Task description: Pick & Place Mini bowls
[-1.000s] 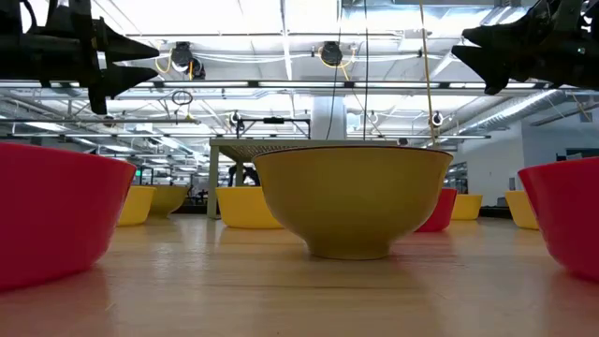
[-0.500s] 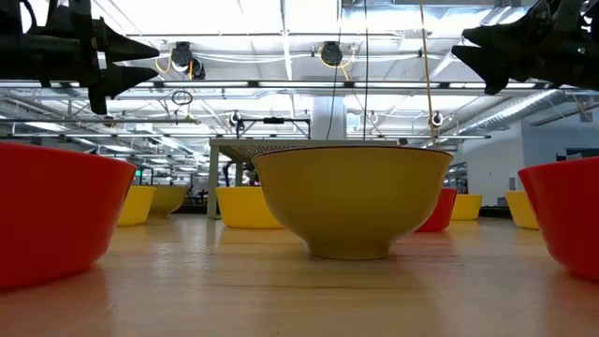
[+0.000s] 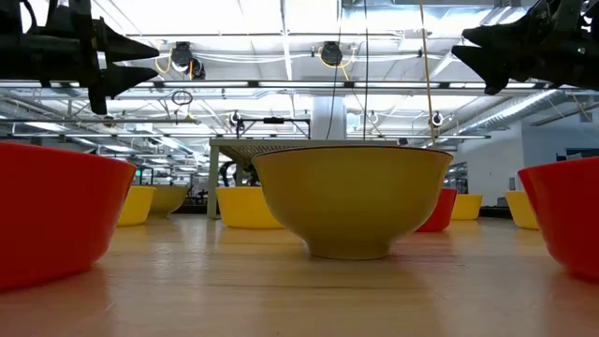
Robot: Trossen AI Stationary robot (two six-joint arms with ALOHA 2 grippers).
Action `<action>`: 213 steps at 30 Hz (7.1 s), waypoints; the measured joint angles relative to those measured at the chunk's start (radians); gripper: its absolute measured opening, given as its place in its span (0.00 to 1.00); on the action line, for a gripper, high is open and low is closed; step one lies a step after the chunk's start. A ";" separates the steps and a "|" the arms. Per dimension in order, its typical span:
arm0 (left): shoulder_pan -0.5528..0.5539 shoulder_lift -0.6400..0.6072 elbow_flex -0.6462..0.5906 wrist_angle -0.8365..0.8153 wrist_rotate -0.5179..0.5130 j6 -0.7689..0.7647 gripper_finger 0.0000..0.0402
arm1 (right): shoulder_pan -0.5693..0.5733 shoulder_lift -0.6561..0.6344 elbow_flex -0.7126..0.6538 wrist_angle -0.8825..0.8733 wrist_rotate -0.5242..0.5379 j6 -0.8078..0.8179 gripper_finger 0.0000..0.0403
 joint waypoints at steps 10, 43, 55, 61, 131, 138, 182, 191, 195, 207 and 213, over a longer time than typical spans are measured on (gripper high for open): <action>0.000 0.000 0.000 0.000 0.000 0.000 0.47 | 0.000 0.000 0.000 0.000 0.000 0.000 0.49; 0.000 0.000 0.000 0.000 0.000 0.000 0.47 | 0.000 0.000 0.000 0.000 0.000 0.000 0.49; 0.000 0.000 0.000 0.000 0.000 0.000 0.47 | 0.000 0.000 0.000 0.000 0.000 0.000 0.49; 0.000 0.000 0.000 0.000 0.000 0.000 0.47 | 0.000 0.000 0.000 0.000 0.000 0.000 0.49; 0.000 0.348 0.093 0.056 0.052 0.106 0.47 | 0.000 0.000 0.000 0.000 0.000 0.000 0.49; 0.005 0.518 0.243 -0.146 -0.032 0.094 0.47 | 0.000 0.000 0.000 0.000 0.000 0.000 0.49; 0.405 1.145 0.596 -0.920 0.043 -0.183 0.47 | 0.000 0.000 0.000 0.000 0.000 0.000 0.49; 0.431 1.197 0.596 -0.848 0.101 -0.186 0.42 | 0.000 0.000 0.000 0.000 0.000 0.000 0.49; 0.432 1.197 0.596 -0.851 0.157 -0.189 0.24 | 0.000 0.000 0.000 0.000 0.000 0.000 0.49; 0.431 1.101 0.597 -0.862 0.187 -0.165 0.03 | 0.000 0.000 0.000 0.000 0.000 0.000 0.49; 0.418 0.955 0.663 -0.877 0.145 -0.114 0.03 | 0.000 0.000 0.000 -0.001 0.000 0.000 0.49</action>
